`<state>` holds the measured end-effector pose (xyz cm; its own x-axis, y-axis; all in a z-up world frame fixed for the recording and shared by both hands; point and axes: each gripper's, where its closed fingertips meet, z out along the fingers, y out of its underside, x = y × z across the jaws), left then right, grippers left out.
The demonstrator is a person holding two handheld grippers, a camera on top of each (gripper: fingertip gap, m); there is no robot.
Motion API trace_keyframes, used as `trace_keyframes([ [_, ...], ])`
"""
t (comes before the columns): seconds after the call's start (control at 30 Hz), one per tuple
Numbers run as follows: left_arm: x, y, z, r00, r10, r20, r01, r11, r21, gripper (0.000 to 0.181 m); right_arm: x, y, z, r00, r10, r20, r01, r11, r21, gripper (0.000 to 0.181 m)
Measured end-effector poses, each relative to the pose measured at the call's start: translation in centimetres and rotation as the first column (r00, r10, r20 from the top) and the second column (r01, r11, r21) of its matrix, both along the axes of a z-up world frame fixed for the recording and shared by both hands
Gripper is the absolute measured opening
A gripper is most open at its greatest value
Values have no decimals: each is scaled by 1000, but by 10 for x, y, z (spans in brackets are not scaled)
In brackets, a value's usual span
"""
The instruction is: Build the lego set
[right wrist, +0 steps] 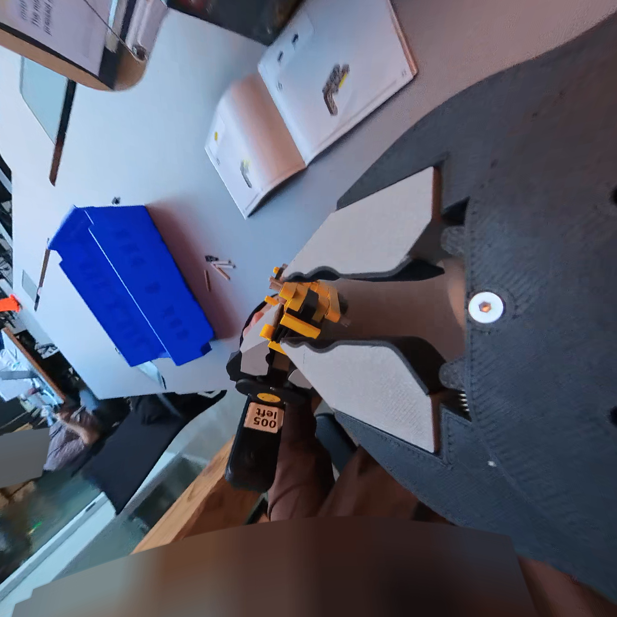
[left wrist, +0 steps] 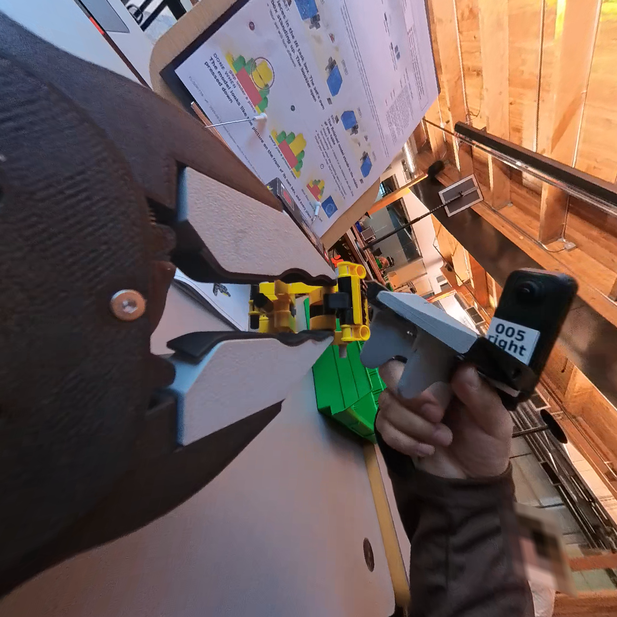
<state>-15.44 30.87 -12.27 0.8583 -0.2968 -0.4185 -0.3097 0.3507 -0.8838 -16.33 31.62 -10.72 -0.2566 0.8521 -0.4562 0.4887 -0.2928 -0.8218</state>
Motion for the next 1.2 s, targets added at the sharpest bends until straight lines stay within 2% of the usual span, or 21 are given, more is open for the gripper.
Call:
trace_keyframes([
  [0.1,2,0,-1,1000,-1,-21,1,1000,11,24,1,-5,-1,999,30,28,-29,999,-43,27],
  [0.27,3,0,-3,999,13,-50,-12,1000,20,23,0,-5,-8,996,33,87,-31,999,-22,26],
  [0.67,3,-1,-4,996,17,-83,-14,999,43,24,2,-6,-10,992,73,103,-65,995,-81,26],
  [1.2,1,2,-8,994,36,-108,-33,999,30,23,0,-3,-14,992,52,113,-52,999,-2,24],
])
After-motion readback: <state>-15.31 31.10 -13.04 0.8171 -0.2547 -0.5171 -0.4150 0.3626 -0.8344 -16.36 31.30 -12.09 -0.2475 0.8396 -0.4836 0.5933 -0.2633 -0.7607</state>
